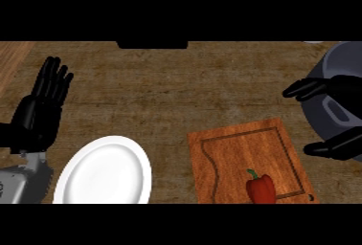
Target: Pick the bell pepper from the cutting board and place it in the pot
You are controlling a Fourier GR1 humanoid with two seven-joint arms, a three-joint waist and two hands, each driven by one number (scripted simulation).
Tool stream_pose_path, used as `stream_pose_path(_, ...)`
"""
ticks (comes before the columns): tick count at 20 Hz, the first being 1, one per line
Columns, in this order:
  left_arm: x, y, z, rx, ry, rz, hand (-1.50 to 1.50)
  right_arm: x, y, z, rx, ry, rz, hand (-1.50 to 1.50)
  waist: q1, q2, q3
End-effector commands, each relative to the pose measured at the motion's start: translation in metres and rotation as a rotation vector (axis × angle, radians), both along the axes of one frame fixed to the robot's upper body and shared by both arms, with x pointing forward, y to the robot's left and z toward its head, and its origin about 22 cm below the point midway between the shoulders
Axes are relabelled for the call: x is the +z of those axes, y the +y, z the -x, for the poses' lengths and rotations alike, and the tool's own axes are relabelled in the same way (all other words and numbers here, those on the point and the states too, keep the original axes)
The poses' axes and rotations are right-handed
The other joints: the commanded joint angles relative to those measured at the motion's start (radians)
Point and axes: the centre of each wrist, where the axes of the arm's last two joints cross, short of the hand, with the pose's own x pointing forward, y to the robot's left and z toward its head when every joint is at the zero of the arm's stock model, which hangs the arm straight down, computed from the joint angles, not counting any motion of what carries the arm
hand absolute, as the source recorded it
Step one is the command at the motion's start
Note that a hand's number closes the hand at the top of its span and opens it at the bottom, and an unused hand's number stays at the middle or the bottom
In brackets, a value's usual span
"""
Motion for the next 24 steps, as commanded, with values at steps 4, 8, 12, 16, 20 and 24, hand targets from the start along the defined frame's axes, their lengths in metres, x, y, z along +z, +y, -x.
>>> stream_pose_path(4,0.000,0.000,-0.010,0.017,-0.010,0.001,0.00,-0.009,-0.040,0.012,0.180,-0.154,0.141,-1.50,-0.001,-0.004,0.001)
stream_pose_path(8,-0.012,-0.005,-0.009,0.005,-0.007,-0.007,0.00,-0.006,-0.044,0.022,0.200,-0.200,0.351,-1.50,-0.002,-0.009,-0.002)
stream_pose_path(12,-0.017,0.002,-0.014,0.021,0.006,0.013,0.00,0.009,-0.034,0.027,0.249,-0.256,0.551,-1.50,-0.003,-0.012,-0.004)
stream_pose_path(16,-0.006,0.002,-0.014,0.021,0.012,0.004,0.00,-0.005,-0.009,0.040,0.263,-0.285,0.589,-1.50,-0.010,-0.017,-0.005)
stream_pose_path(20,-0.027,0.008,-0.007,0.035,0.008,0.008,0.00,-0.023,-0.012,0.046,0.263,-0.262,0.694,-1.50,-0.009,-0.016,-0.005)
stream_pose_path(24,0.001,-0.001,-0.010,0.040,0.016,0.005,0.00,-0.031,0.023,0.063,0.247,-0.246,0.758,-1.50,-0.009,-0.019,-0.005)
